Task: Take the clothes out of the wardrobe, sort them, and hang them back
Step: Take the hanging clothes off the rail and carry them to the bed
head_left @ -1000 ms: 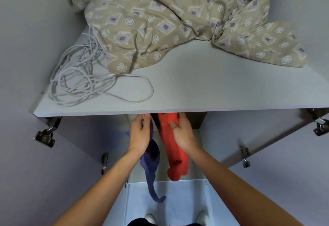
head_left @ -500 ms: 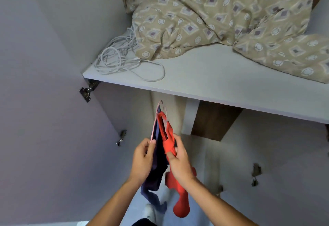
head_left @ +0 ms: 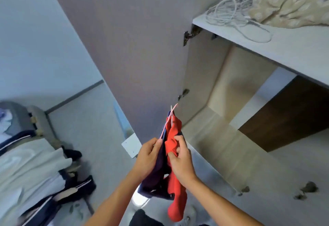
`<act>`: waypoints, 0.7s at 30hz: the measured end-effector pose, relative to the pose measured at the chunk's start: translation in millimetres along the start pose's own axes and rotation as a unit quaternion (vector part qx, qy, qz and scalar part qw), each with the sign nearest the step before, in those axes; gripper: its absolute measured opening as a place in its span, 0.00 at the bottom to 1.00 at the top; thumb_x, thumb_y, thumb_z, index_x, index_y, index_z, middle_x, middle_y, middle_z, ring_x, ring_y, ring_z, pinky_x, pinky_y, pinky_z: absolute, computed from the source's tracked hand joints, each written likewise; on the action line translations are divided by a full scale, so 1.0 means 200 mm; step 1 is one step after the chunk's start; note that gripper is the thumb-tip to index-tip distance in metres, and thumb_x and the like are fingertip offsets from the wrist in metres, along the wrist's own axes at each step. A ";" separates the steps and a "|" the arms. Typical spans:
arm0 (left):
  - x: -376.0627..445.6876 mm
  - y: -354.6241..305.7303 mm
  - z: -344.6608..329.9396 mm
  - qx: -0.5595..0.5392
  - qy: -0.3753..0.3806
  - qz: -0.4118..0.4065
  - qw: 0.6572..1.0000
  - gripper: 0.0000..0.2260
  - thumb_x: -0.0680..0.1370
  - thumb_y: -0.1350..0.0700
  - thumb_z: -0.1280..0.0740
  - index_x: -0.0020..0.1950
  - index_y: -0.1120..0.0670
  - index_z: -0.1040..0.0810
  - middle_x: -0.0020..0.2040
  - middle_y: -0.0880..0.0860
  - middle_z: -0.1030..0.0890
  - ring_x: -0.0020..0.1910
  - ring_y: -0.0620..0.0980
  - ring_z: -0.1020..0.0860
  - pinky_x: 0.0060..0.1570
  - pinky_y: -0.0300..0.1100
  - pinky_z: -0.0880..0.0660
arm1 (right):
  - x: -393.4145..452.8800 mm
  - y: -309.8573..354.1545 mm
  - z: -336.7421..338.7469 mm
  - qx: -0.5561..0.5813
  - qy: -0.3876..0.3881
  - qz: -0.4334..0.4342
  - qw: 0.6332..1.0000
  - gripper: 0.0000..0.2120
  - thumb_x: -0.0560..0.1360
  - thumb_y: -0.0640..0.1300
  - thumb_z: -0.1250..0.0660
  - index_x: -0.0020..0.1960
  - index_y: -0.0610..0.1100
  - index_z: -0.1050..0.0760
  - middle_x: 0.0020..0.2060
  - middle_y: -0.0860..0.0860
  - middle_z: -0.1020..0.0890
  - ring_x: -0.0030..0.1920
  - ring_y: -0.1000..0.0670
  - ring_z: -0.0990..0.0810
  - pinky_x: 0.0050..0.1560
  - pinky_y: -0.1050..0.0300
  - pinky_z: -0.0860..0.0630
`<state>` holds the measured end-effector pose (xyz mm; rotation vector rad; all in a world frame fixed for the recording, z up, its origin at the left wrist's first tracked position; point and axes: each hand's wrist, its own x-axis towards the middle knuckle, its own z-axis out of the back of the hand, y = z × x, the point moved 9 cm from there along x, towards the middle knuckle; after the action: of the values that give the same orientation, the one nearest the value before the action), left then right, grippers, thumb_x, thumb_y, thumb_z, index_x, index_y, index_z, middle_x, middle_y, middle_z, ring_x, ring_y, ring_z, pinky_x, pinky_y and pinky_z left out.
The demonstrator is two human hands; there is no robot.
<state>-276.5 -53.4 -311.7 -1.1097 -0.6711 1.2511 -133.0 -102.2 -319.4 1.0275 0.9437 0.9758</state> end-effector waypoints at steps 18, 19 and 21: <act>-1.01 0.77 1.66 -0.083 -0.170 0.047 0.981 0.17 0.88 0.57 0.41 0.38 0.53 0.31 0.32 0.43 0.32 0.33 0.41 0.33 0.36 0.39 0.34 | -0.84 0.41 -1.85 -0.064 0.187 0.069 0.978 0.17 0.78 0.34 0.33 0.55 0.54 0.30 0.29 0.62 0.23 0.32 0.59 0.24 0.36 0.69 0.32; -1.07 0.78 1.76 -0.081 -0.191 0.044 0.977 0.18 0.88 0.58 0.41 0.37 0.53 0.32 0.31 0.42 0.32 0.33 0.40 0.33 0.36 0.37 0.34 | -0.86 0.45 -1.94 -0.064 0.195 0.080 0.976 0.16 0.77 0.36 0.32 0.56 0.55 0.30 0.31 0.60 0.23 0.33 0.59 0.24 0.38 0.67 0.31; -1.17 0.80 1.95 -0.081 -0.233 0.040 0.968 0.19 0.88 0.60 0.43 0.37 0.52 0.33 0.31 0.42 0.32 0.32 0.39 0.33 0.36 0.34 0.35 | -0.91 0.53 -2.11 -0.063 0.213 0.092 0.971 0.16 0.77 0.35 0.32 0.56 0.54 0.29 0.33 0.59 0.23 0.34 0.59 0.23 0.39 0.66 0.30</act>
<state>-741.5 -177.9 -279.5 -0.9854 -1.1070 1.5693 -601.6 -151.3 -290.4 0.8227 1.1320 1.4305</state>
